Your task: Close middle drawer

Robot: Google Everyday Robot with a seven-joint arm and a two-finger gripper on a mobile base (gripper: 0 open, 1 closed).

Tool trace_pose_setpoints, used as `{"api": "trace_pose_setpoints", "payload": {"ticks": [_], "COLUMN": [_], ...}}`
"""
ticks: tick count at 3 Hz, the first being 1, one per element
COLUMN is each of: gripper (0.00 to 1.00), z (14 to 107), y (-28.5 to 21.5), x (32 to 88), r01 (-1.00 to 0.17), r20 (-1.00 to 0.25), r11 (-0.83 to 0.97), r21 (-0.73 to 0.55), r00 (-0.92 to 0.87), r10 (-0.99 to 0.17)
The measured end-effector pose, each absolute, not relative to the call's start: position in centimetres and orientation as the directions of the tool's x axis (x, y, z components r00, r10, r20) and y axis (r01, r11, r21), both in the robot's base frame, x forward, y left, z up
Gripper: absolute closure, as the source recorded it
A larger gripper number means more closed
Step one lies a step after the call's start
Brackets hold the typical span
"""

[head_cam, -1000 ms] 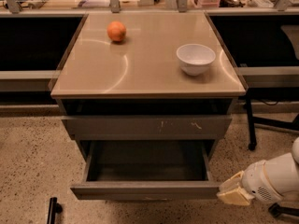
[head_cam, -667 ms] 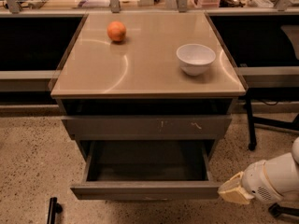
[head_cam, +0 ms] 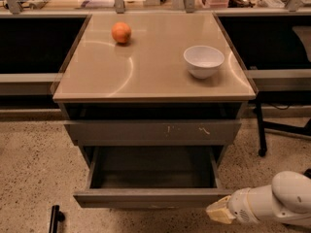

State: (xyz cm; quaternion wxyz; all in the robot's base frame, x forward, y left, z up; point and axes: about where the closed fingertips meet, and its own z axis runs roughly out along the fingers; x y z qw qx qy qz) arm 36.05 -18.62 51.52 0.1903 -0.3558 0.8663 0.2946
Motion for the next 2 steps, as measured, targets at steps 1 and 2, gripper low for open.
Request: {"api": "trace_pose_setpoints", "payload": {"ticks": [1,2], "gripper": [1.00,1.00], "z": [45.0,38.7], "y": [-16.0,-13.6], "x": [38.5,40.7], "r01": [-0.718,-0.700], "r20": [-0.556,-0.555], "r11": [0.555,0.543], "r21": [0.421,0.464], "r00": [-0.687,-0.707], "r10": [-0.467,-0.438]}}
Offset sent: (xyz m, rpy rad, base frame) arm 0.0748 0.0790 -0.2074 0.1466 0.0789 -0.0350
